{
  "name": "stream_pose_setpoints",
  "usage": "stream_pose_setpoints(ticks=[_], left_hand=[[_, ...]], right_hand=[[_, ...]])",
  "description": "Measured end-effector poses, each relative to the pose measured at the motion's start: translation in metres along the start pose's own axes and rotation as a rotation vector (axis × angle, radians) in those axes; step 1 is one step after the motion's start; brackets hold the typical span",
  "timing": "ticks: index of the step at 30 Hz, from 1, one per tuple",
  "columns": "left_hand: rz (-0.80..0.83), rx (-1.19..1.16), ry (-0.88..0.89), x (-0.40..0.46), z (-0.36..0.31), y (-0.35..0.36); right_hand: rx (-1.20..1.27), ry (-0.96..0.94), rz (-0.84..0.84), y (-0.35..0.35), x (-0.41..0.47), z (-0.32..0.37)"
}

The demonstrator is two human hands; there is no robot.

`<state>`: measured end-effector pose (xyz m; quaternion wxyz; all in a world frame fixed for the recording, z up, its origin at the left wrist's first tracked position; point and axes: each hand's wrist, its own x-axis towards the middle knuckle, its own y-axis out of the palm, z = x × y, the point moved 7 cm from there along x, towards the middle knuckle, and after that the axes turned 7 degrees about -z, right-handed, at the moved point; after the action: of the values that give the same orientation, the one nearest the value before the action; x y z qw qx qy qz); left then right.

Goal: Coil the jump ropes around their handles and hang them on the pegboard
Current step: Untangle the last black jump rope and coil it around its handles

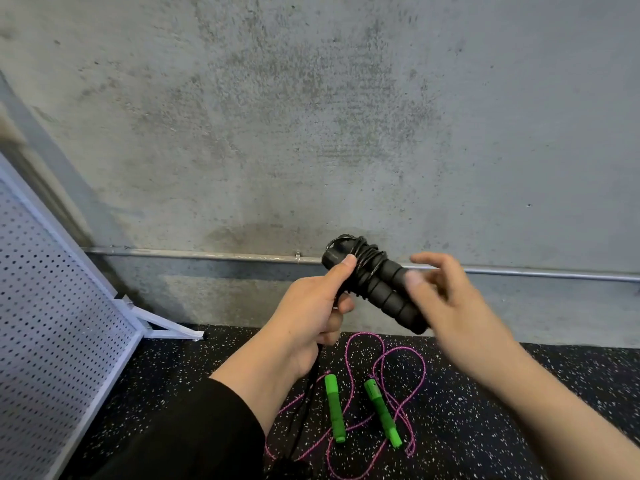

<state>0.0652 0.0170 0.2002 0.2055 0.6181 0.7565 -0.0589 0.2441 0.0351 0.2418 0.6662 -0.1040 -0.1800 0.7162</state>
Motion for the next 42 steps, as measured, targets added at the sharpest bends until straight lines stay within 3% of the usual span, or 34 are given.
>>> stream_pose_setpoints(ticks=[3,5,7,12,16,21,27,35,38,42], left_hand=[[0.028,0.006,0.027,-0.002,-0.001,0.005],[0.032,0.008,0.018,-0.002,-0.001,0.006],[0.057,0.014,-0.004,-0.002,0.0,0.007],[0.126,0.041,-0.067,-0.005,0.006,0.015],[0.143,0.071,-0.125,-0.007,0.013,0.02],[0.135,0.075,-0.169,-0.006,0.015,0.018],[0.122,0.024,-0.189,-0.003,0.019,0.016],[0.12,-0.11,-0.185,-0.004,0.016,0.015],[0.118,-0.124,-0.151,-0.003,0.012,0.013],[0.157,-0.1,-0.093,-0.006,0.006,0.017]], right_hand=[[0.506,0.472,0.25,0.017,-0.011,-0.017],[0.663,0.595,0.412,0.025,-0.02,-0.017],[0.717,0.587,0.408,0.025,-0.018,-0.019],[0.725,0.41,0.201,0.018,-0.002,-0.019],[0.484,0.267,0.086,0.007,0.004,-0.018],[-0.063,-0.015,0.083,0.003,0.006,-0.009],[-0.45,-0.251,0.067,0.016,0.001,-0.004],[-0.654,-0.382,0.076,0.023,-0.005,0.004],[-0.404,-0.241,0.189,0.023,-0.009,0.005],[0.136,0.208,0.166,0.018,-0.008,-0.011]])
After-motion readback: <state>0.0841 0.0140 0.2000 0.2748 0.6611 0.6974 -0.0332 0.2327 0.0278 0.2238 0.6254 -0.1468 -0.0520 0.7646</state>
